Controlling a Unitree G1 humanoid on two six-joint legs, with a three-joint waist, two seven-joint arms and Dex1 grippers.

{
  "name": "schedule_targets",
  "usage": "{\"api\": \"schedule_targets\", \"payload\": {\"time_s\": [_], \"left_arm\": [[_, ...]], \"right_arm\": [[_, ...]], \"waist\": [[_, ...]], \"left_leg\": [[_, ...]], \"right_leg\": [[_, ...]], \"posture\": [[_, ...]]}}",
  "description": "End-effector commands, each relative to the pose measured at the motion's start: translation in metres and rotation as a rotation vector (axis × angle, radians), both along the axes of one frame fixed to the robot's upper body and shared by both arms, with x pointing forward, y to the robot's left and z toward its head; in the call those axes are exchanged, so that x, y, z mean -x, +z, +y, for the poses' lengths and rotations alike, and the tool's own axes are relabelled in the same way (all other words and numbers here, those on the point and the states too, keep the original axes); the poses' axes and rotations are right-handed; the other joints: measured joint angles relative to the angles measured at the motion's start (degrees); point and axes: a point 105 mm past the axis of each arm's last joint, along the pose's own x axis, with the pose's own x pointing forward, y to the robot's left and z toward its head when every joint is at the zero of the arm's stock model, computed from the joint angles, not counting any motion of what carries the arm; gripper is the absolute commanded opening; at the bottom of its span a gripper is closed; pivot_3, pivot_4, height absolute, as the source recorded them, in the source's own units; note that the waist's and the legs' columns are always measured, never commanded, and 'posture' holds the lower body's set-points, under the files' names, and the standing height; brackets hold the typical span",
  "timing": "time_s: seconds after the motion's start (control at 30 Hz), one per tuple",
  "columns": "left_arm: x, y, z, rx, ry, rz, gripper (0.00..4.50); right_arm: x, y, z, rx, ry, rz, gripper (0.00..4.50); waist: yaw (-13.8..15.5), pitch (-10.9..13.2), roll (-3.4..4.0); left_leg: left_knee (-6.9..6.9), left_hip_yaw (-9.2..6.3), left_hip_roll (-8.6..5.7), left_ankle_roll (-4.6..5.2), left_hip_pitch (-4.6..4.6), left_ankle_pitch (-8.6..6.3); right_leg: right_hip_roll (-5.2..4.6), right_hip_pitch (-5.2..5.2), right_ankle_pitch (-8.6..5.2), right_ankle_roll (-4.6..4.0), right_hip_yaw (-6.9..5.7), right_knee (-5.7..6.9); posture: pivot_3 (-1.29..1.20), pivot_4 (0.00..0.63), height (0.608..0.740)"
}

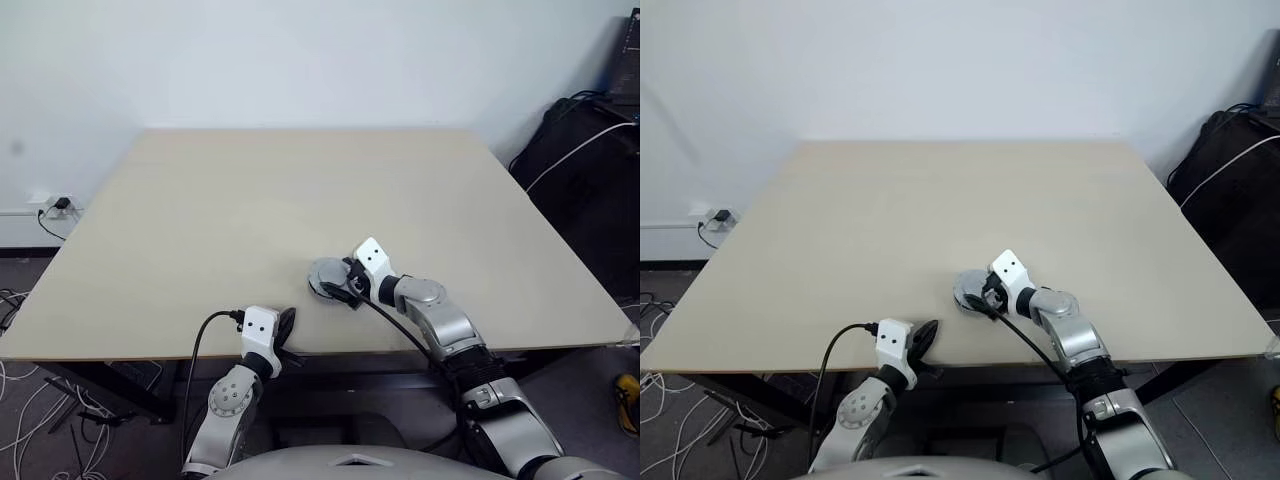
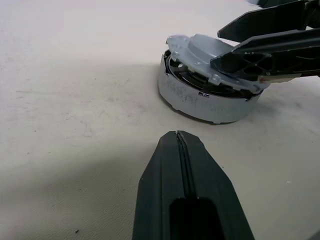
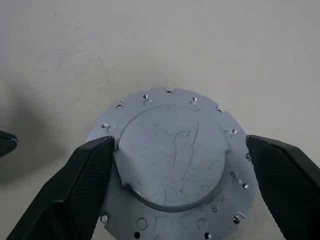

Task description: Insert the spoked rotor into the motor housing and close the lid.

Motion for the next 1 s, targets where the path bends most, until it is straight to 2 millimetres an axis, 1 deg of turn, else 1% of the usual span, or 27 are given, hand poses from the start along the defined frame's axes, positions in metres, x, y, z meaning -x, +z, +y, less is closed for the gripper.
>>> {"api": "schedule_targets", "payload": {"time_s": [0.03, 0.3, 0.37, 0.43, 0.47, 0.5, 0.63, 0.8, 1.0], "left_arm": [[-0.006, 0.013, -0.002, 0.015, 0.002, -0.057, 0.00], [-0.006, 0.013, 0.000, 0.015, 0.012, -0.058, 0.00], [-0.006, 0.013, 0.000, 0.015, 0.014, -0.059, 0.00], [-0.006, 0.013, 0.000, 0.015, 0.015, -0.059, 0.00], [-0.005, 0.013, 0.000, 0.016, 0.016, -0.059, 0.00], [-0.005, 0.013, 0.000, 0.016, 0.016, -0.059, 0.00], [-0.005, 0.015, -0.001, 0.018, 0.012, -0.059, 0.00], [-0.004, 0.016, -0.002, 0.017, 0.007, -0.059, 0.00], [-0.004, 0.016, -0.002, 0.016, 0.011, -0.059, 0.00]], "right_arm": [[-0.007, 0.011, 0.005, -0.019, 0.015, -0.025, 4.48], [-0.007, 0.003, 0.006, -0.003, 0.011, 0.016, 4.48], [-0.007, 0.004, 0.006, -0.015, 0.000, 0.016, 4.11], [-0.008, 0.006, 0.006, -0.032, -0.014, 0.011, 3.66], [-0.008, 0.007, 0.005, -0.041, -0.020, 0.011, 3.36], [-0.008, 0.008, 0.005, -0.048, -0.027, 0.012, 3.28], [-0.008, 0.006, 0.003, -0.049, -0.057, 0.022, 3.28], [-0.005, 0.003, 0.006, -0.040, -0.056, 0.026, 3.28], [-0.003, -0.001, 0.008, 0.033, -0.026, 0.007, 3.28]], "waist": [[0.0, 0.0, 0.00], [0.0, 0.0, 0.01], [0.0, 0.0, 0.01], [0.0, 0.0, 0.00], [0.0, 0.0, 0.01], [-0.1, 0.0, 0.01], [-0.1, 0.0, 0.01], [0.0, 0.0, 0.01], [-0.1, 0.0, 0.02]], "left_leg": [[0.00, 0.00, 0.00, 0.00, 0.00, 0.00], [0.00, 0.00, 0.00, 0.00, 0.00, 0.00], [0.00, 0.00, 0.00, 0.00, 0.00, 0.00], [0.00, 0.00, 0.00, 0.00, 0.00, 0.00], [0.00, 0.00, 0.00, 0.00, 0.00, 0.00], [0.00, 0.01, 0.00, 0.00, 0.00, 0.00], [0.00, 0.00, 0.00, 0.00, 0.00, 0.00], [0.00, 0.00, 0.00, 0.00, 0.00, 0.00], [0.00, 0.00, 0.00, 0.00, 0.01, 0.00]], "right_leg": [[0.00, 0.00, 0.00, 0.00, 0.00, 0.00], [0.00, 0.00, 0.01, -0.01, 0.00, 0.01], [0.00, 0.01, 0.01, -0.01, 0.00, 0.01], [0.00, 0.01, 0.01, 0.00, 0.00, 0.01], [0.00, 0.00, 0.01, -0.01, 0.00, 0.01], [0.00, 0.00, 0.01, 0.00, 0.00, 0.01], [0.00, 0.01, 0.01, 0.00, 0.00, 0.01], [0.00, 0.01, 0.01, 0.01, 0.00, 0.01], [0.00, 0.01, -0.01, 0.03, 0.00, 0.01]], "posture": [[0.00, 0.000, 0.740], [0.00, 0.000, 0.740], [0.00, 0.000, 0.740], [0.00, 0.000, 0.740], [0.00, 0.000, 0.740], [0.00, 0.000, 0.740], [0.00, 0.000, 0.740], [0.00, 0.000, 0.740], [0.00, 0.000, 0.740]]}}
